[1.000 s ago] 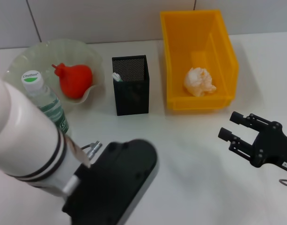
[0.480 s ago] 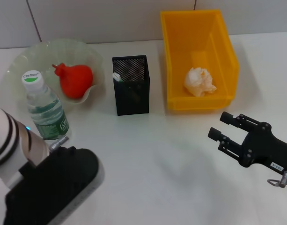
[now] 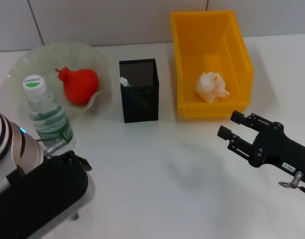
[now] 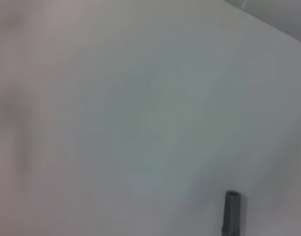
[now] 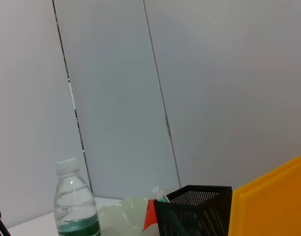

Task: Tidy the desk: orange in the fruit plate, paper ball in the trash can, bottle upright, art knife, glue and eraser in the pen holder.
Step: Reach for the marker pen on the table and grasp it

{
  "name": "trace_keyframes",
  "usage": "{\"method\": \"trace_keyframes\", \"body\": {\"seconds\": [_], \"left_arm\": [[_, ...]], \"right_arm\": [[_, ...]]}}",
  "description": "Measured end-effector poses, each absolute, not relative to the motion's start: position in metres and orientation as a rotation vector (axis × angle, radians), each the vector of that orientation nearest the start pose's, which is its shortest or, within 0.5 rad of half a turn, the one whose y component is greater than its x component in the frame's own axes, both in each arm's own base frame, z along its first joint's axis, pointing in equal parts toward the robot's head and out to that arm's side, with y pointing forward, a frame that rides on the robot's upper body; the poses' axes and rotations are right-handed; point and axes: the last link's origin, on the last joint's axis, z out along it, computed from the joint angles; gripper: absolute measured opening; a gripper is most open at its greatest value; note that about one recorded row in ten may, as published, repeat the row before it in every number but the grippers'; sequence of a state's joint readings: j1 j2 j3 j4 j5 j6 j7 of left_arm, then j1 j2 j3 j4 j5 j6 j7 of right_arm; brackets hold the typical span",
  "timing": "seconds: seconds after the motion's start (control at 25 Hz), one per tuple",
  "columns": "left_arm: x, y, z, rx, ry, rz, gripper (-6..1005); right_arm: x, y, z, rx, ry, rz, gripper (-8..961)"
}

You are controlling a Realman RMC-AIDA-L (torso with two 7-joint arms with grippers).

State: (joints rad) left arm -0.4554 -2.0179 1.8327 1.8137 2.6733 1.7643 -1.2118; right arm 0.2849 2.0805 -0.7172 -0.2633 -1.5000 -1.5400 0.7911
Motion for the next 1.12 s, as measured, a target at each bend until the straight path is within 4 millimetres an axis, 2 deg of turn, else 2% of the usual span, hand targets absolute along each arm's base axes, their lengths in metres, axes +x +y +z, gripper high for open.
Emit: {"method": "trace_keyframes", "body": {"seconds": [0.16,0.24,0.32,0.36,0.44,0.76,1.12], "left_arm": [[-0.146,0.279,-0.007,-2.627,1.708,1.076,698],[-0.156,0.283,-0.006,-2.573,1.801,1.065,695],[-0.156,0.283,-0.006,-2.573,1.801,1.065,692],[-0.169,0.285,-0.006,-2.485,1.894,1.088,690],[-0.172,0.287,-0.007,-2.462,1.914,1.099,688],[-0.184,0.292,-0.012,-2.498,1.993,1.142,676],[-0.182,0.305,-0.022,-2.518,1.996,1.162,663]], "right_arm": [[0.323,0.253,-0.026,-2.231,0.589,0.974,576],[0.322,0.253,-0.027,-2.231,0.590,0.975,576],[0.323,0.253,-0.027,-2.230,0.591,0.974,577],[0.323,0.253,-0.027,-2.229,0.593,0.974,577],[0.323,0.253,-0.028,-2.223,0.600,0.976,577],[0.318,0.256,-0.032,-2.225,0.608,0.998,578],[0.315,0.259,-0.037,-2.243,0.585,0.982,579]]}}
